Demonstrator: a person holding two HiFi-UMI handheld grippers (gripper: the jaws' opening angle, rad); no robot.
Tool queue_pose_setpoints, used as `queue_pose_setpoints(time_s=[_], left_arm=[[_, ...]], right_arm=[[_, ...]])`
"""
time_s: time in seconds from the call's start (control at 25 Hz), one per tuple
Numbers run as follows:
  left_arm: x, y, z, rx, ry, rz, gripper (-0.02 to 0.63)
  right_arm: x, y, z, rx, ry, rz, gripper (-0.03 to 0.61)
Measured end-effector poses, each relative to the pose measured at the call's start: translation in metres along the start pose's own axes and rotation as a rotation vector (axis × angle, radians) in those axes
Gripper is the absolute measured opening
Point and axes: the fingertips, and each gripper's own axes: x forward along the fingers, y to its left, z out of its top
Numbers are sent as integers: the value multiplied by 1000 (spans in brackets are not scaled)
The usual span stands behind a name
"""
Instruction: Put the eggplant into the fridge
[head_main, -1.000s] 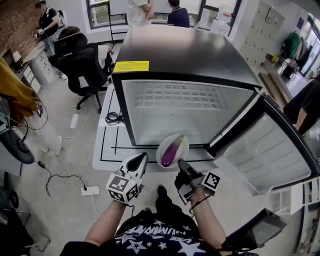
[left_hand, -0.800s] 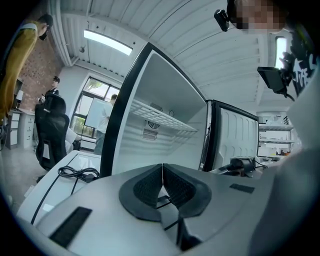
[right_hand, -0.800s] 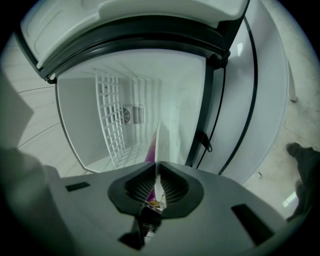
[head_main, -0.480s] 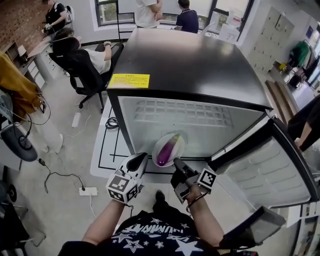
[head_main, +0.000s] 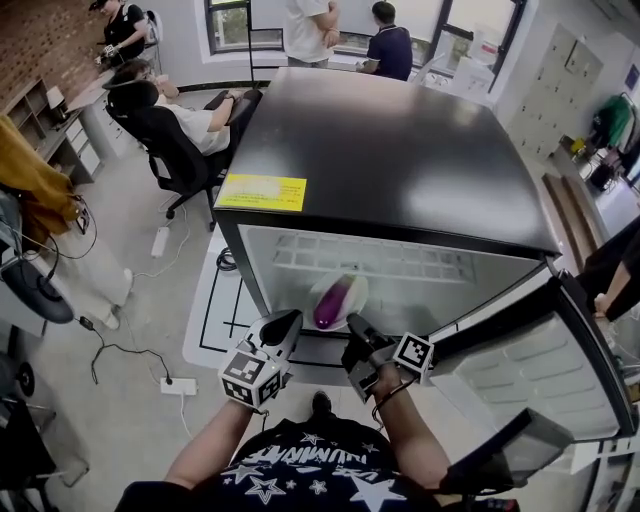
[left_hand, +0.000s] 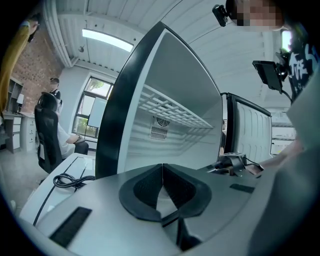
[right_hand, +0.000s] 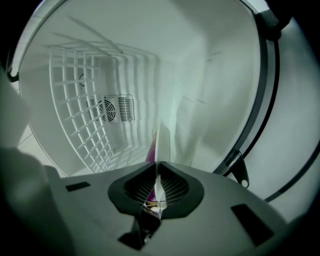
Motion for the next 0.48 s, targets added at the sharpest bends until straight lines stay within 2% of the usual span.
queue_pose_setpoints(time_s=[0.24,0.48], left_arm=[[11,3,-4,-20,23,2,9],[19,4,-4,-1,37,17,9]], right_arm=[[13,-3,13,-4,13,-17,23],[21,-10,25,-6,18,-47,23]])
